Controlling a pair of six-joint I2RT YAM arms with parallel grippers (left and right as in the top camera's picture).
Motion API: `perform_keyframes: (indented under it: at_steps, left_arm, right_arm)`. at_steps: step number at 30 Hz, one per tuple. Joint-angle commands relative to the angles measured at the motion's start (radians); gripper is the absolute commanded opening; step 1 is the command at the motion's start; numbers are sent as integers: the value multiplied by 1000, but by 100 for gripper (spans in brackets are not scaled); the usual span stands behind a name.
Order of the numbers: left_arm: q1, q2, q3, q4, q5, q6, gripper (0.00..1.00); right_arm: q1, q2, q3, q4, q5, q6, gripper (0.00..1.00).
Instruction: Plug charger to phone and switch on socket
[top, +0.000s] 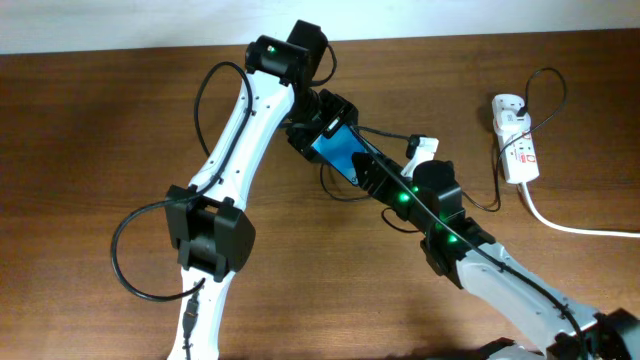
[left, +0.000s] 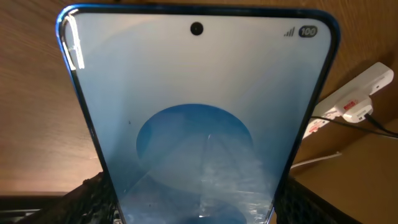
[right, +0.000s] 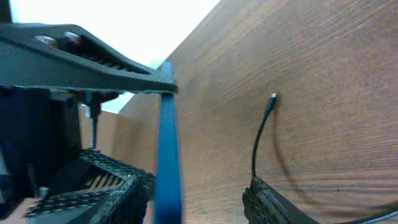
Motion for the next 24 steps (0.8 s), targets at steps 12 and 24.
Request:
perform_keyframes:
  at_steps: [12,24]
  left_arm:
    - [-28,-8,23,6,33,-13,0]
    - [-28,-8,23,6,29,-13,7]
  right_arm:
    - [17,52,10,112,19,-6,34]
    - [37,52,10,112,19,22,4]
